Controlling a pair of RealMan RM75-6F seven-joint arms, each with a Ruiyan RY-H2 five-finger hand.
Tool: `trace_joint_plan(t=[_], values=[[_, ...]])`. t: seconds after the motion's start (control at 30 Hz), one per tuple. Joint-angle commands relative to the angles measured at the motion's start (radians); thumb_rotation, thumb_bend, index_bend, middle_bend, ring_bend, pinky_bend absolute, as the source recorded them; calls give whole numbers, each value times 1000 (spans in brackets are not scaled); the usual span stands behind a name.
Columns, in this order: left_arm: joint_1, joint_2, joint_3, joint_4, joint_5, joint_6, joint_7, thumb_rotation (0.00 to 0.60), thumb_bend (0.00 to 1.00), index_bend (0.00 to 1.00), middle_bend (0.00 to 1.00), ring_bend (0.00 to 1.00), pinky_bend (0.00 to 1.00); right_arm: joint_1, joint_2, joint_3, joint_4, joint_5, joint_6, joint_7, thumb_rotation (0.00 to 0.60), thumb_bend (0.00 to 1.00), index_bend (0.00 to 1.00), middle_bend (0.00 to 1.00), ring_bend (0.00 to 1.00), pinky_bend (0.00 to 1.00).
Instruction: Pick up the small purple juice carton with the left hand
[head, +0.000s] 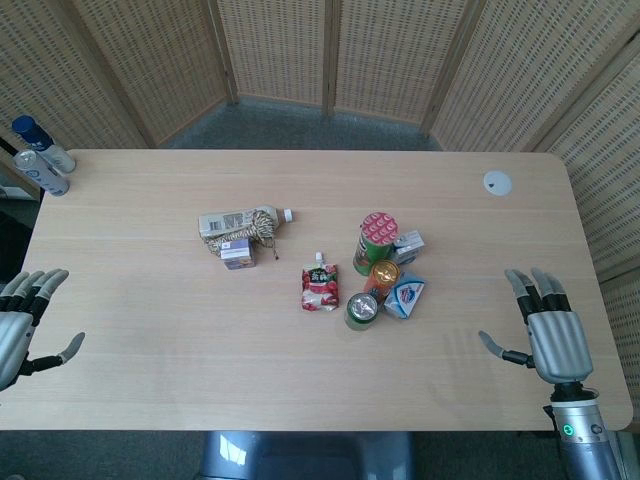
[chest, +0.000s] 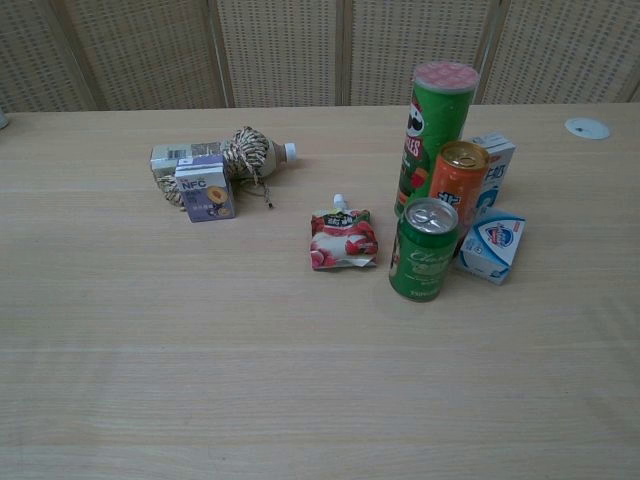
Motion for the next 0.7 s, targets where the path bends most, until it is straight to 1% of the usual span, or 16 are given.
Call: trace_joint_plan(t=[0.03, 0.43, 0.57, 0.7], values=[[-1, -2, 0, 0, 3, -2, 3, 353, 376, 0, 0, 0, 0, -3, 2, -1, -1, 0, 3, 2, 208, 267, 0, 145, 0, 0], [8, 5, 5, 1, 22, 12, -1, 351, 376, 0, 0, 0, 0, -26, 16, -9, -13, -21, 37, 16, 208, 265, 0, 145, 0, 0], [-20, 7, -1, 9, 3, -40, 28, 354, 376, 0, 0, 0, 0, -24, 21, -10, -22, -26, 31, 10, 209, 268, 0, 145, 0, 0], [-91, 13, -34, 3, -45, -140, 75, 350, 377, 0, 0, 0, 0, -24, 24, -8, -34, -28, 32, 7, 208, 266, 0, 145, 0, 0]])
